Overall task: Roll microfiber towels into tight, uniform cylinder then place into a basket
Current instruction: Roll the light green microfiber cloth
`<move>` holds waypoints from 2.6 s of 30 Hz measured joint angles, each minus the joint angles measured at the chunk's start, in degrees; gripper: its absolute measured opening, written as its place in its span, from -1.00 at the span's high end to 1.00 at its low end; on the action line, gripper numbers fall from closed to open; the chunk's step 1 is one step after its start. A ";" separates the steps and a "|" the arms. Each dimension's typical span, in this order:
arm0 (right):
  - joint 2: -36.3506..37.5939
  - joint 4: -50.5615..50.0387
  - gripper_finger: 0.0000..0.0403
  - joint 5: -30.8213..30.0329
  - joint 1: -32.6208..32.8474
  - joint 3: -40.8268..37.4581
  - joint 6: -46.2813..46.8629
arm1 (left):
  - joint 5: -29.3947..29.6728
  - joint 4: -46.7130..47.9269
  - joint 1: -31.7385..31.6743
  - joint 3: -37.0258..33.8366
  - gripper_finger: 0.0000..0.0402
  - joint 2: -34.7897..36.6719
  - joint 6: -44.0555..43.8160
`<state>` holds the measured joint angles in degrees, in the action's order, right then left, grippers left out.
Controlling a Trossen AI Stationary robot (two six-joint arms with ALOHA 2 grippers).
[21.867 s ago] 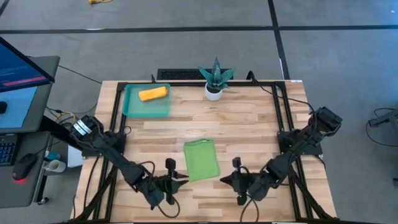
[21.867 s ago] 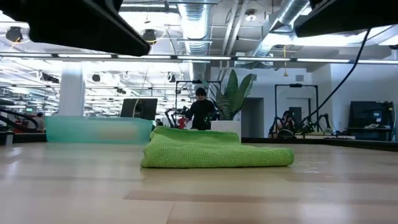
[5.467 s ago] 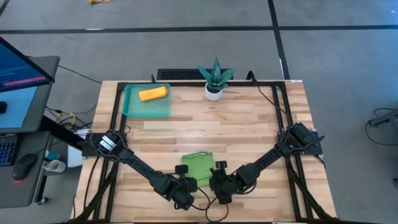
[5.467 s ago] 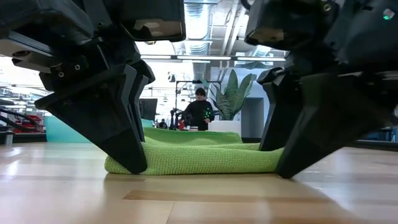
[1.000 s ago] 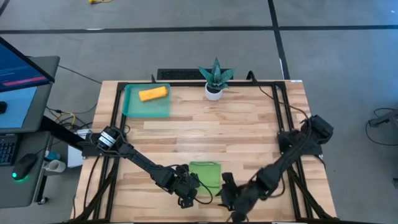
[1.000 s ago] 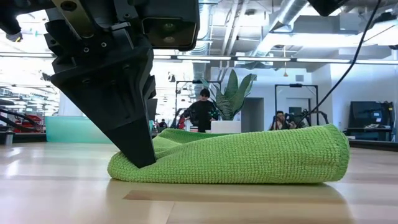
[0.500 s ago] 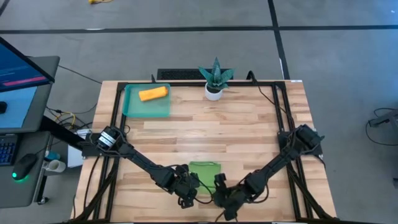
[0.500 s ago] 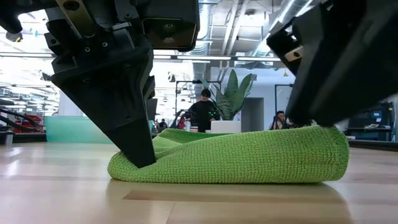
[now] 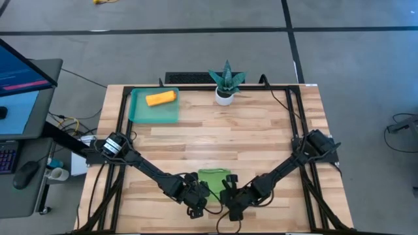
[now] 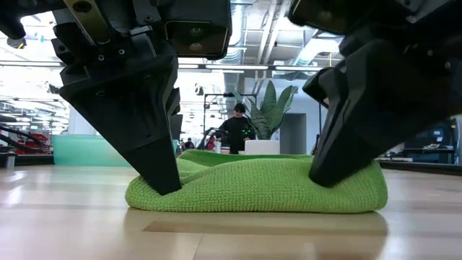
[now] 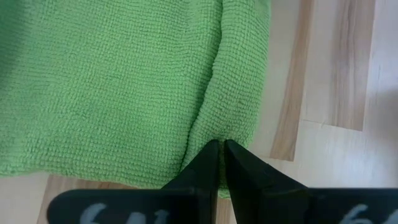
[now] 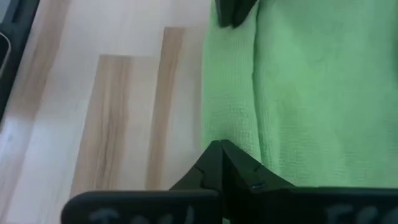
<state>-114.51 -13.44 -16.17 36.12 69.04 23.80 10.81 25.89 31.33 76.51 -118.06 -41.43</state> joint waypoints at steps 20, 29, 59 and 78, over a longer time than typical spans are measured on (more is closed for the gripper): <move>0.05 -7.43 0.95 -2.82 -2.22 0.24 10.24 | 0.17 -0.11 0.00 0.02 0.90 -0.02 0.00; -0.67 -7.23 0.94 1.36 -3.37 0.22 10.33 | 1.27 0.35 0.05 0.46 0.90 -0.08 3.51; -0.88 -6.96 0.94 1.93 -3.32 0.02 10.35 | -0.35 11.18 0.76 9.47 0.05 -0.39 11.20; -0.88 -6.90 0.92 1.97 -3.32 0.00 10.33 | 23.56 2.38 7.09 3.39 0.04 -0.24 16.84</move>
<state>-115.39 -20.34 -14.20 32.80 69.04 34.13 34.37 28.27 38.43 79.90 -118.30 -24.59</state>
